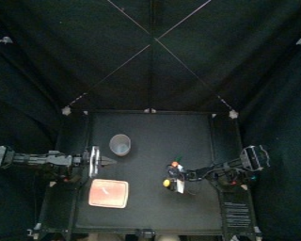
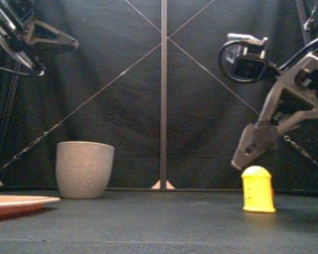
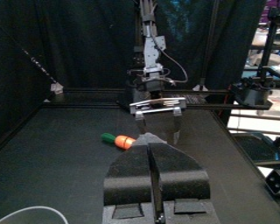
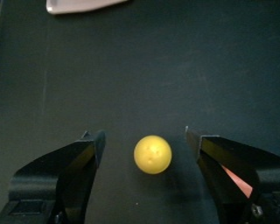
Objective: Pick the yellow can then place it in the grey bowl
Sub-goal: Pick the yellow can
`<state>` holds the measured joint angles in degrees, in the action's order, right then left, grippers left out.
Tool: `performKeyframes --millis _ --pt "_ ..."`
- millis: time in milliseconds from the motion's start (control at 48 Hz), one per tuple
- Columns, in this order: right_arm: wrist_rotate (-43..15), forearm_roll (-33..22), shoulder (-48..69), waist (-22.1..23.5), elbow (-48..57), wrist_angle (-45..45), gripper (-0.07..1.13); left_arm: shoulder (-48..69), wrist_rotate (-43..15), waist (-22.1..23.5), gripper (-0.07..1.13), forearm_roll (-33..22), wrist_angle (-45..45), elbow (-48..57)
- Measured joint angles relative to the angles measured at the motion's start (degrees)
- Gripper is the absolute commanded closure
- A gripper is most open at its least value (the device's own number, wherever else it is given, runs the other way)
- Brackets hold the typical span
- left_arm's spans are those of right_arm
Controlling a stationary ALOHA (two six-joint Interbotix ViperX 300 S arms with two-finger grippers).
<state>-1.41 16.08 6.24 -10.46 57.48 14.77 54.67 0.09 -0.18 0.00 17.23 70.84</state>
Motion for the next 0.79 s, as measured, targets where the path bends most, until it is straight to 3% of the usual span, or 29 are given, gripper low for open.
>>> performKeyframes --millis 542,792 --pt "0.0 -0.1 -6.7 -0.1 -1.3 -0.4 0.03 0.0 0.0 -0.1 1.07 -0.1 0.0 0.0" --pt "0.0 0.0 -6.7 0.0 -1.6 -0.5 0.36 0.0 0.0 -0.1 1.07 -0.1 0.0 0.1"
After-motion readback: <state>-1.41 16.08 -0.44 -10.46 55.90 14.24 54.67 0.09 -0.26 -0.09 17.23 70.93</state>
